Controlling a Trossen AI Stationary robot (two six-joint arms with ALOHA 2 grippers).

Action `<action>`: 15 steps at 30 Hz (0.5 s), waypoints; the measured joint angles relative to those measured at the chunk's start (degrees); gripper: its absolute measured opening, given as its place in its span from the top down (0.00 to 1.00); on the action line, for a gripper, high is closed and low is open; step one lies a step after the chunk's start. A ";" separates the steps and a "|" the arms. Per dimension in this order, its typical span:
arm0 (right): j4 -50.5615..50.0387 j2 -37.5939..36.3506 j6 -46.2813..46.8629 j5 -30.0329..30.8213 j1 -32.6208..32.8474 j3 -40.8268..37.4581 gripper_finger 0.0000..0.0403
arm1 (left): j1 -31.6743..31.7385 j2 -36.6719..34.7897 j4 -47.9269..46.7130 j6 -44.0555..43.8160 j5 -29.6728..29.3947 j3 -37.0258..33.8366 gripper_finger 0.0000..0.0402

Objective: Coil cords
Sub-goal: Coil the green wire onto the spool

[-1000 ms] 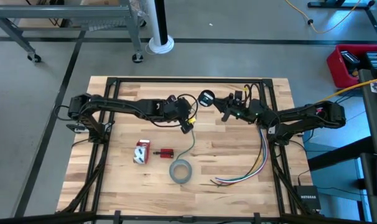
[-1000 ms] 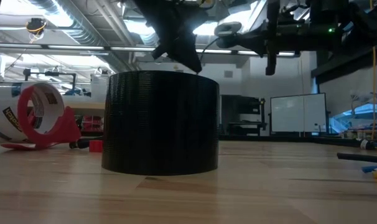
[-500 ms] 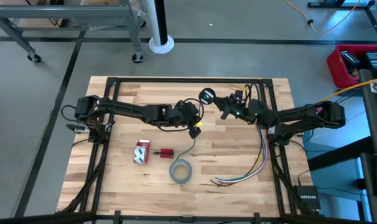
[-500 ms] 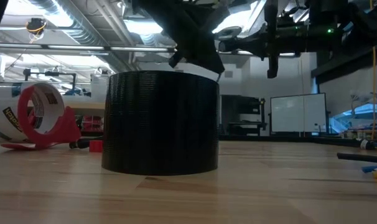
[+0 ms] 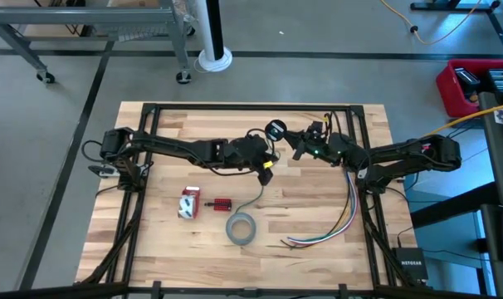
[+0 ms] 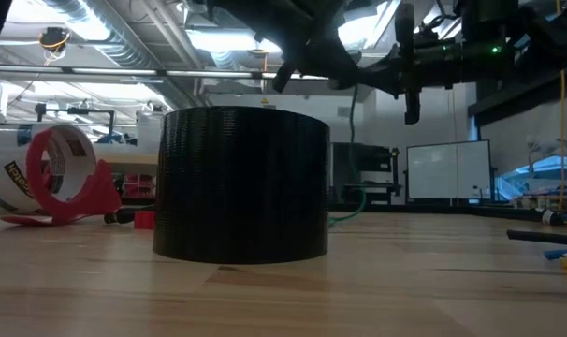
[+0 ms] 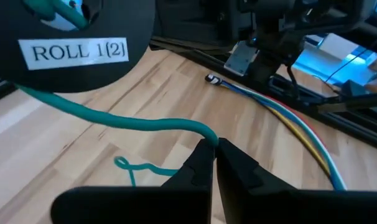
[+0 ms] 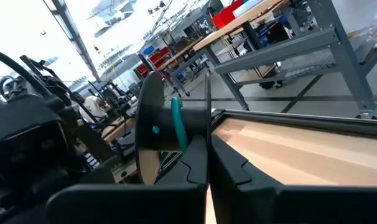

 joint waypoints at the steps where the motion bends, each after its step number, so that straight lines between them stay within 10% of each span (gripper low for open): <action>1: 0.06 0.00 0.08 0.00 0.00 0.00 1.00 | 0.02 -0.02 0.02 -0.80 0.31 0.00 1.00; 15: 0.05 0.00 1.35 -0.20 0.04 0.00 1.00 | 0.13 2.64 2.95 -3.78 2.19 -0.02 1.00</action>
